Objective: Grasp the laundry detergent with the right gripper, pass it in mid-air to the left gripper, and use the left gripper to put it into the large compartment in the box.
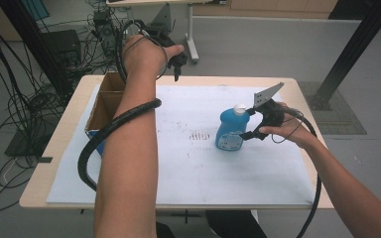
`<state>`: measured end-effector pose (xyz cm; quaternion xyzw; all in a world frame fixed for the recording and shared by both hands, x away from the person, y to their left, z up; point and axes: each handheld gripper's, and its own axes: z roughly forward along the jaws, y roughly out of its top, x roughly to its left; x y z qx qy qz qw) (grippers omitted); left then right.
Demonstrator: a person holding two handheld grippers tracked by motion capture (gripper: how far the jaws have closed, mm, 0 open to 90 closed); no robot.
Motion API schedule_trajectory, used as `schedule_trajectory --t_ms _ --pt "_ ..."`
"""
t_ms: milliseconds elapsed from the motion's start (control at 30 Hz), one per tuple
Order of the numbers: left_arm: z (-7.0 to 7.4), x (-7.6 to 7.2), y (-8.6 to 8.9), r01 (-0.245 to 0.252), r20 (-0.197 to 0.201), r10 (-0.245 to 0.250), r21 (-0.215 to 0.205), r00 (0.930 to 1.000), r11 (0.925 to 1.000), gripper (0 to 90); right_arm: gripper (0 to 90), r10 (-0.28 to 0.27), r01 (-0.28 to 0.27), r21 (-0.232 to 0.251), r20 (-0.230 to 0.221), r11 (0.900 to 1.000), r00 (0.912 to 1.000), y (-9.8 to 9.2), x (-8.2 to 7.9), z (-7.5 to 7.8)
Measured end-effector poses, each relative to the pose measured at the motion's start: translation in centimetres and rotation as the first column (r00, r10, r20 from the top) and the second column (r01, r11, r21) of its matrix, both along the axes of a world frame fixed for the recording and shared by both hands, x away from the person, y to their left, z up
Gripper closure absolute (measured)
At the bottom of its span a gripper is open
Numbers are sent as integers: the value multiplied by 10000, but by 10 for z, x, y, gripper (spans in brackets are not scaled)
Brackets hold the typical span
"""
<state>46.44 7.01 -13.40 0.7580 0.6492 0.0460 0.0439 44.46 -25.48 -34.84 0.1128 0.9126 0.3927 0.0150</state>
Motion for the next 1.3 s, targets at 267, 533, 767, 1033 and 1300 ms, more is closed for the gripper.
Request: schedule_trajectory --t_ms 267,533,767,1033,1300 --pt "-1 0 -1 45 -50 -44 31 10000 10000 52 40 -46 42 328 110 9995 9999 4 -1 -8" --pt "-3 1 -2 43 -84 -42 81 10000 10000 52 32 -27 20 475 137 9989 9999 8 0 -15" --pt "-2 1 -2 65 -75 -64 116 10000 9999 51 30 1 -5 621 72 9981 10000 11 0 -18" --pt "-3 2 -2 92 -69 -91 101 9999 9999 52 23 -81 81 863 -8 9962 10000 11 0 -29" --pt "-2 1 -1 79 -22 -78 91 10000 9999 52 24 34 -51 1060 166 9943 9999 16 1 -30"
